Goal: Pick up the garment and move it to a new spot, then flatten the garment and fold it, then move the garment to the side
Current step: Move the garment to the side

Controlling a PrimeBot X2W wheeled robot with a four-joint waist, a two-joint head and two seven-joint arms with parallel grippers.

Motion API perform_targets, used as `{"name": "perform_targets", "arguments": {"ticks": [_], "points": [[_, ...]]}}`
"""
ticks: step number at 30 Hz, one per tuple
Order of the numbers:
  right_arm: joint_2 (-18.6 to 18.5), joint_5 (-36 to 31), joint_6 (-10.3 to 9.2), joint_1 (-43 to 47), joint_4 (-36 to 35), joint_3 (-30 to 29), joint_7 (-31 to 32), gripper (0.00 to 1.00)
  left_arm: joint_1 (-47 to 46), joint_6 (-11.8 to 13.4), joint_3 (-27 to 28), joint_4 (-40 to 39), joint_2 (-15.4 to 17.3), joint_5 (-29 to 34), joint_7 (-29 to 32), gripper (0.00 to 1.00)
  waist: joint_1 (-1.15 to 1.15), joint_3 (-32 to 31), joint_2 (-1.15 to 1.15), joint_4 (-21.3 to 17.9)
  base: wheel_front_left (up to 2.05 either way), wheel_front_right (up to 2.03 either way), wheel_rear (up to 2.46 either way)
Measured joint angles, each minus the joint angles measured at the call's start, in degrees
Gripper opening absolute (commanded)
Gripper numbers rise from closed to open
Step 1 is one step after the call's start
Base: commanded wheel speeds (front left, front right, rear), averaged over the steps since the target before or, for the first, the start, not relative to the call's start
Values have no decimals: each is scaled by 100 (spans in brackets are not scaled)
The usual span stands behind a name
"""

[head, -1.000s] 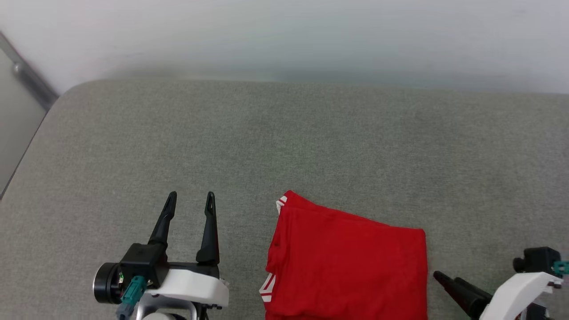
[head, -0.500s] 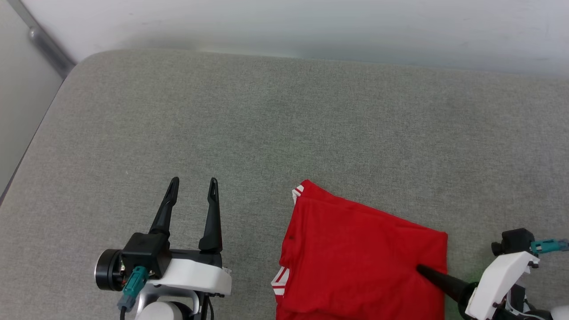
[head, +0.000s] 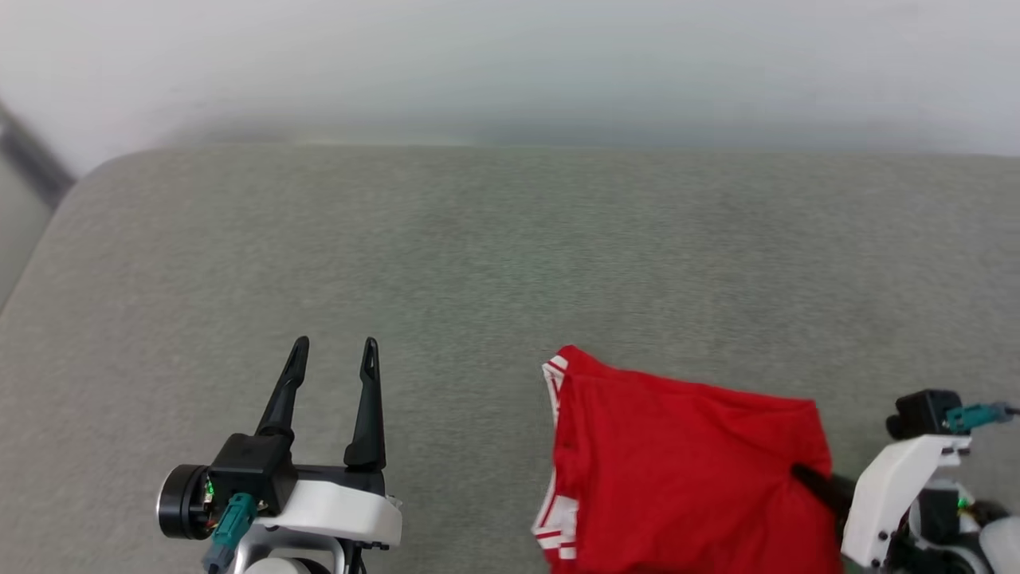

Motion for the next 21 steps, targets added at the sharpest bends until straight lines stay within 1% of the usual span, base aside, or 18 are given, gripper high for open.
{"name": "perform_targets", "arguments": {"ticks": [8, 13, 17, 21], "points": [[-186, -1039, -3, -501, -31, -297, 183, 0, -70, -44, 40, -199, 27, 157, -8, 100, 0, 84, 0, -890, 0, 0, 0], [-105, -1327, -3, -878, -9, -477, 229, 0, -288, -102, -30, -327, 79, 255, -8, 100, 0, 296, 0, -1528, 0, 0, 0], [-69, -1426, -3, -1290, 231, -589, 179, 0, -550, -159, -111, -422, 153, 359, 26, 100, 0, 563, 0, -1997, 0, 0, 0], [-79, -1564, -3, -1812, 558, -702, 11, 0, -829, -190, -182, -544, 275, 523, 172, 100, 1, 959, 0, -2333, 0, 0, 0]]}}
